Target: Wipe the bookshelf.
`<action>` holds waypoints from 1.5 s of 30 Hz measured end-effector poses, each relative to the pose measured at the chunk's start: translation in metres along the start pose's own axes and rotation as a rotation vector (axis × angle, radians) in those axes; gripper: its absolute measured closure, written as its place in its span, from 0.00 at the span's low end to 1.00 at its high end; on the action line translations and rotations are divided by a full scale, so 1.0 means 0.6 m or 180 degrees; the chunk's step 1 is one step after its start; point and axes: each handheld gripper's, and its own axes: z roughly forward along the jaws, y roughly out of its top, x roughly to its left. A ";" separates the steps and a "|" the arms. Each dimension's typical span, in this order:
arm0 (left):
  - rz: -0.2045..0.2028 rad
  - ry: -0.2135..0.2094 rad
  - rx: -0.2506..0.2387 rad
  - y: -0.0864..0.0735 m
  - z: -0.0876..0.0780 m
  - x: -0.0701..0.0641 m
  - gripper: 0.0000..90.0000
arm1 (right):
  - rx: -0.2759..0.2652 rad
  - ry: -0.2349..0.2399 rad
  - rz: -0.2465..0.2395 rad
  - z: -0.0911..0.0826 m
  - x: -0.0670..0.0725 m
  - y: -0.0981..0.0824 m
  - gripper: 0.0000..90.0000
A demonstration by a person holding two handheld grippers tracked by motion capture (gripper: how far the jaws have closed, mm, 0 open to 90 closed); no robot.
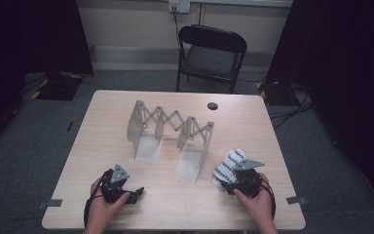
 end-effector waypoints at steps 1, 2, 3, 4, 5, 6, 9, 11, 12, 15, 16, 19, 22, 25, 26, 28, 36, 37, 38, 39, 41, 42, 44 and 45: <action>0.0001 0.0001 0.0000 0.000 0.000 0.000 0.12 | -0.0010 0.0014 0.0026 0.000 -0.002 0.002 0.27; 0.0000 0.0001 0.0000 0.000 0.000 0.000 0.12 | -0.0018 0.0027 0.0035 0.000 -0.003 0.002 0.26; 0.0000 0.0001 0.0000 0.000 0.000 0.000 0.12 | -0.0033 0.0054 0.0050 -0.002 -0.004 0.003 0.26; 0.0000 0.0001 -0.0001 0.000 0.000 0.000 0.12 | -0.0046 0.0049 0.0056 -0.006 -0.003 0.003 0.25; -0.0001 0.0000 0.0000 0.000 0.000 0.000 0.12 | -0.0052 0.0044 0.0045 -0.009 -0.003 0.003 0.25; 0.0000 0.0001 -0.0001 0.000 0.000 0.000 0.12 | -0.0063 0.0045 0.0046 -0.016 -0.003 0.002 0.24; 0.0001 0.0001 0.0000 0.000 0.000 0.000 0.12 | -0.0111 0.0016 0.0020 -0.040 -0.004 -0.004 0.22; 0.0001 0.0001 0.0000 0.000 0.000 0.000 0.12 | -0.0118 0.0003 0.0035 -0.053 -0.007 -0.011 0.22; -0.0003 0.0002 -0.0002 0.000 0.000 0.000 0.12 | -0.0130 -0.0019 0.0044 -0.060 -0.009 -0.017 0.21; 0.0000 0.0001 0.0000 0.000 0.000 0.000 0.12 | -0.0097 0.0000 0.0119 -0.067 -0.017 -0.037 0.20; -0.0001 0.0000 0.0000 0.000 0.000 0.000 0.12 | -0.0059 0.0013 0.0141 -0.066 -0.019 -0.043 0.20; 0.0000 0.0001 0.0000 0.000 0.000 0.000 0.12 | 0.0000 0.0047 0.0233 -0.055 -0.024 -0.060 0.19; 0.0001 0.0001 0.0000 0.000 0.000 0.000 0.12 | -0.0020 0.0040 0.0250 -0.045 -0.023 -0.063 0.16; 0.0000 0.0002 0.0000 0.000 0.000 0.000 0.12 | -0.0039 0.0048 0.0212 -0.038 -0.018 -0.059 0.16; 0.0000 0.0000 0.0001 0.000 0.000 0.000 0.12 | -0.0050 0.0042 0.0171 -0.037 -0.016 -0.058 0.16; 0.0000 0.0002 0.0002 0.000 0.000 0.000 0.12 | -0.0067 0.0031 0.0098 -0.033 -0.010 -0.058 0.14; 0.0038 -0.0071 -0.0027 0.007 0.005 -0.005 0.18 | -0.0201 0.0015 0.0065 -0.029 -0.006 -0.064 0.13; 0.0051 -0.0074 -0.0009 0.009 0.006 -0.006 0.18 | -0.0200 0.0015 0.0065 -0.029 -0.006 -0.064 0.13; 0.0048 -0.0070 0.0004 0.011 0.007 -0.007 0.18 | -0.0200 0.0016 0.0065 -0.029 -0.006 -0.064 0.13; 0.0044 -0.0064 0.0026 0.012 0.008 -0.008 0.18 | -0.0200 0.0016 0.0065 -0.029 -0.006 -0.064 0.13; 0.0080 -0.0038 0.0063 0.017 0.009 -0.008 0.18 | -0.0201 0.0015 0.0068 -0.029 -0.006 -0.064 0.13; 0.0106 -0.0033 0.0084 0.020 0.010 -0.009 0.19 | -0.0201 0.0014 0.0069 -0.028 -0.006 -0.064 0.13; 0.0114 0.0005 0.0097 0.029 0.011 -0.011 0.22 | -0.0201 0.0014 0.0069 -0.028 -0.006 -0.064 0.13; 0.0088 0.0001 0.0069 0.033 0.012 -0.014 0.23 | -0.0201 0.0014 0.0069 -0.028 -0.006 -0.064 0.13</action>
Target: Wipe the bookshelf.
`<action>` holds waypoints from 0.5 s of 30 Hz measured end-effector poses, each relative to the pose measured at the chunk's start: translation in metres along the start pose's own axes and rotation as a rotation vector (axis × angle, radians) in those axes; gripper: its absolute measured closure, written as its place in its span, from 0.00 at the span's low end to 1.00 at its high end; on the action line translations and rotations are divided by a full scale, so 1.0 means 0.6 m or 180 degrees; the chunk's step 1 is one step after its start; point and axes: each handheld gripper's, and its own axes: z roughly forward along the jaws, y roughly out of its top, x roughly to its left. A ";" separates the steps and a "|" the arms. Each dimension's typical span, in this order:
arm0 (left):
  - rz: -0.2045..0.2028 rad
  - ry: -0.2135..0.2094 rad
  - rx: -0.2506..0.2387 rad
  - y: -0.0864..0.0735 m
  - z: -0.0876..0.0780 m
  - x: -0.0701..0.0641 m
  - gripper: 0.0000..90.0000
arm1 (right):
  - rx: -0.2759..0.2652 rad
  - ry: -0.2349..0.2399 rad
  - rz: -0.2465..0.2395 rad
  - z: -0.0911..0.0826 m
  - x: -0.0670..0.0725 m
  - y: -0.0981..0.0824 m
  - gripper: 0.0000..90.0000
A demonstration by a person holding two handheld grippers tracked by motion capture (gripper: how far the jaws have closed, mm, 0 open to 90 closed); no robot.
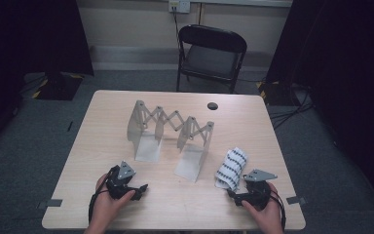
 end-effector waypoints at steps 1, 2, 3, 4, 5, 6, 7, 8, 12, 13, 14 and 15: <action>0.0030 -0.0013 -0.0004 0.006 -0.001 0.000 0.23 | 0.0000 0.0000 0.0000 0.000 0.000 0.000 0.13; 0.0032 -0.0025 -0.0013 0.011 -0.001 -0.002 0.23 | 0.0000 0.0000 0.0001 0.000 0.000 0.000 0.13; 0.0040 -0.0041 -0.0022 0.018 -0.001 -0.003 0.23 | 0.0000 0.0000 0.0000 0.000 0.000 0.000 0.13; 0.0058 -0.0031 -0.0030 0.025 -0.001 -0.005 0.23 | 0.0000 0.0000 0.0001 0.000 0.000 0.000 0.13; 0.0067 -0.0042 -0.0023 0.030 0.000 -0.007 0.23 | 0.0000 0.0000 0.0000 0.000 0.000 0.000 0.13; 0.0053 -0.0066 -0.0043 0.037 0.001 -0.008 0.23 | 0.0000 0.0000 0.0001 0.000 0.000 0.000 0.13; 0.0040 -0.0083 -0.0036 0.041 0.002 -0.009 0.22 | -0.0001 0.0000 0.0000 0.000 0.000 0.000 0.13; 0.0053 -0.0088 -0.0031 0.047 0.004 -0.010 0.22 | 0.0000 0.0000 0.0001 0.000 0.000 0.000 0.13; 0.0103 -0.0143 -0.0018 0.068 0.011 -0.015 0.22 | -0.0001 0.0000 0.0000 0.000 0.000 0.000 0.13; 0.0099 -0.0152 -0.0017 0.072 0.013 -0.017 0.23 | 0.0000 0.0000 0.0000 0.000 0.000 0.000 0.13; 0.0093 -0.0169 -0.0022 0.077 0.015 -0.019 0.23 | -0.0001 -0.0001 0.0001 0.000 0.000 0.000 0.13; 0.0113 -0.0184 -0.0014 0.082 0.018 -0.020 0.23 | -0.0001 -0.0001 0.0001 0.000 0.000 0.000 0.13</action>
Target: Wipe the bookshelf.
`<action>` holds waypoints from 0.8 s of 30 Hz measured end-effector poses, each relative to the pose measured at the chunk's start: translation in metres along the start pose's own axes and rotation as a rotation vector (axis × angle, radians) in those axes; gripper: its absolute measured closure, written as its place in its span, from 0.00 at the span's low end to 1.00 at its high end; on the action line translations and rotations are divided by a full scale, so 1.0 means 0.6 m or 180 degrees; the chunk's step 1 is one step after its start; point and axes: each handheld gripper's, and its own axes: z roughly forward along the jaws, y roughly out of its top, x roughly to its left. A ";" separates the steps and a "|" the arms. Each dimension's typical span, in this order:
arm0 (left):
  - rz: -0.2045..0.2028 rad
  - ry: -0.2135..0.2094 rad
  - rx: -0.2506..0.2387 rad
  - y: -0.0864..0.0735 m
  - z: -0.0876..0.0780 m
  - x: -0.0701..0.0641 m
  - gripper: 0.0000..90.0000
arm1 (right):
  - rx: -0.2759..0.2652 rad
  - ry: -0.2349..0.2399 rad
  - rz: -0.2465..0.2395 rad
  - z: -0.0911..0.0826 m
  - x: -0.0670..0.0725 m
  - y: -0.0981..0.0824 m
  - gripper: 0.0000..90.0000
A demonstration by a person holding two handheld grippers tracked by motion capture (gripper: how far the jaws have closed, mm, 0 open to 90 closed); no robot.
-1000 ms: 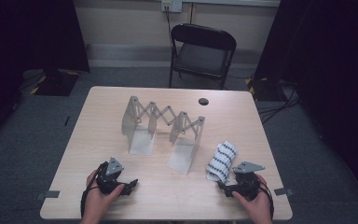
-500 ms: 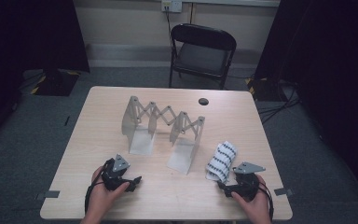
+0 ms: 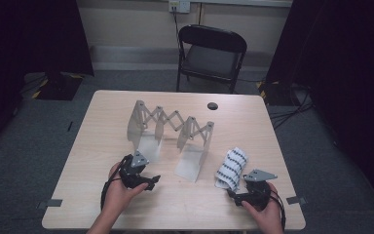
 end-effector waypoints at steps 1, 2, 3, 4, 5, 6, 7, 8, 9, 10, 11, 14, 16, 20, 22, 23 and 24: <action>-0.0015 -0.0010 0.0008 0.003 0.001 -0.001 0.23 | 0.0000 0.0000 0.0000 0.000 0.000 0.000 0.13; 0.0003 -0.0019 0.0005 0.008 0.003 -0.002 0.23 | 0.0002 -0.0001 0.0002 0.000 0.000 0.000 0.13; 0.0003 -0.0019 0.0005 0.008 0.003 -0.002 0.24 | 0.0000 0.0000 -0.0001 0.000 0.000 0.000 0.13; -0.0012 -0.0038 0.0008 0.019 0.007 -0.005 0.24 | 0.0000 -0.0001 -0.0001 0.000 0.000 0.000 0.13; -0.0012 -0.0038 0.0008 0.019 0.007 -0.005 0.24 | 0.0000 -0.0001 -0.0001 0.000 0.000 0.000 0.13; -0.0045 -0.0058 -0.0017 0.026 0.011 -0.007 0.24 | 0.0001 -0.0001 0.0001 0.000 0.000 0.000 0.13; -0.0045 -0.0058 -0.0017 0.026 0.011 -0.007 0.24 | 0.0002 -0.0002 0.0002 0.000 0.000 0.000 0.13; -0.0036 -0.0057 -0.0010 0.034 0.013 -0.007 0.25 | 0.0001 -0.0001 0.0002 0.000 0.000 0.000 0.13; -0.0015 -0.0047 -0.0017 0.037 0.014 -0.006 0.25 | 0.0000 0.0001 -0.0001 0.000 0.000 0.000 0.13; -0.0034 -0.0058 -0.0023 0.040 0.015 -0.007 0.25 | 0.0002 -0.0002 0.0003 0.000 0.000 0.000 0.13; -0.0051 -0.0070 -0.0025 0.043 0.017 -0.007 0.25 | 0.0000 0.0000 0.0000 0.000 0.000 0.000 0.13; -0.0040 -0.0076 -0.0009 0.049 0.022 -0.008 0.25 | 0.0002 -0.0001 0.0002 0.000 0.000 0.000 0.13; -0.0045 -0.0096 0.0012 0.053 0.026 -0.009 0.25 | 0.0000 0.0000 -0.0001 0.000 0.000 0.000 0.13; -0.0058 -0.0106 0.0013 0.063 0.031 -0.010 0.25 | 0.0000 0.0000 0.0000 0.000 0.000 0.000 0.13; -0.0057 -0.0113 0.0012 0.070 0.033 -0.011 0.25 | 0.0000 0.0001 0.0000 0.000 0.000 0.000 0.13; -0.0065 -0.0118 0.0014 0.073 0.034 -0.012 0.25 | 0.0001 0.0001 0.0000 0.000 0.000 0.000 0.13; -0.0071 -0.0119 0.0005 0.077 0.034 -0.013 0.25 | 0.0000 0.0001 0.0000 0.000 0.000 0.000 0.13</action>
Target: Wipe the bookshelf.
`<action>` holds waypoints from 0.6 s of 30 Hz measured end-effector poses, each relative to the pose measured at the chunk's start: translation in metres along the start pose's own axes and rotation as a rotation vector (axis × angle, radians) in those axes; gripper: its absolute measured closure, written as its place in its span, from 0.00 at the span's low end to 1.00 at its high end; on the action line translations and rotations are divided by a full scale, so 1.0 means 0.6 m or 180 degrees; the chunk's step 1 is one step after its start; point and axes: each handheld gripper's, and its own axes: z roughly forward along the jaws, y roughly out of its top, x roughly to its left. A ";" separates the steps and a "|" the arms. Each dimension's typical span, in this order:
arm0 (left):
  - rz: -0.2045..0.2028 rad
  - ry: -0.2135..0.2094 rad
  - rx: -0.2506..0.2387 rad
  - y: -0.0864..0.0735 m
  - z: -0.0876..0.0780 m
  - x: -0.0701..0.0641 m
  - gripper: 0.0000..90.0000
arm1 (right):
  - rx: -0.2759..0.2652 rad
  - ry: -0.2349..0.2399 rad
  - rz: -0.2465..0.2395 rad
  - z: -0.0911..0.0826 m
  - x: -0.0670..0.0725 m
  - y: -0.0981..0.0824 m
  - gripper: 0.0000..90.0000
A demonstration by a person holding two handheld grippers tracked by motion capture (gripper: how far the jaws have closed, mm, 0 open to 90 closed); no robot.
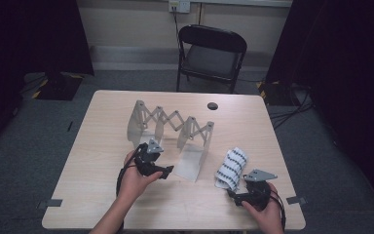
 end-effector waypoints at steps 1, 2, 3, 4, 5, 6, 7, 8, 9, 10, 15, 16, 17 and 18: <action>-0.0010 -0.0016 -0.0001 0.003 0.000 -0.001 0.25 | 0.0000 0.0000 0.0000 0.000 0.000 0.000 0.13; -0.0011 -0.0005 0.0005 0.007 0.000 -0.002 0.25 | 0.0000 0.0000 -0.0001 0.000 0.000 0.000 0.13; -0.0015 -0.0014 -0.0008 0.010 0.002 -0.003 0.25 | 0.0000 0.0000 -0.0001 0.000 0.000 0.000 0.13; -0.0007 -0.0034 0.0003 0.014 0.002 -0.003 0.25 | 0.0000 0.0000 0.0000 0.000 0.000 0.000 0.13; -0.0021 -0.0040 0.0017 0.016 0.003 -0.003 0.25 | 0.0000 0.0000 -0.0001 0.000 0.000 0.000 0.13; -0.0021 -0.0035 0.0010 0.018 0.004 -0.003 0.25 | 0.0000 0.0000 0.0000 0.000 0.000 0.000 0.13; -0.0026 -0.0047 0.0015 0.021 0.004 -0.004 0.25 | 0.0000 0.0000 -0.0001 0.000 0.000 0.000 0.13; -0.0028 -0.0059 0.0013 0.024 0.006 -0.004 0.25 | 0.0000 0.0000 -0.0001 0.000 0.000 0.000 0.13; -0.0035 -0.0054 0.0012 0.026 0.007 -0.005 0.25 | 0.0000 0.0000 0.0000 0.000 0.000 0.000 0.13; -0.0029 -0.0058 0.0034 0.028 0.007 -0.006 0.25 | 0.0000 0.0000 0.0000 0.000 0.000 0.000 0.13; 0.0002 -0.0096 0.0050 0.037 0.012 -0.011 0.28 | 0.0000 0.0000 0.0000 0.000 0.000 0.000 0.13; -0.0007 -0.0090 0.0048 0.038 0.012 -0.011 0.29 | 0.0000 0.0000 -0.0001 0.000 0.000 0.000 0.13; -0.0017 -0.0095 0.0047 0.041 0.012 -0.011 0.29 | -0.0001 0.0000 0.0000 0.000 0.000 0.000 0.13; -0.0041 -0.0094 0.0016 0.042 0.013 -0.010 0.30 | 0.0000 0.0000 0.0000 0.000 0.000 0.000 0.13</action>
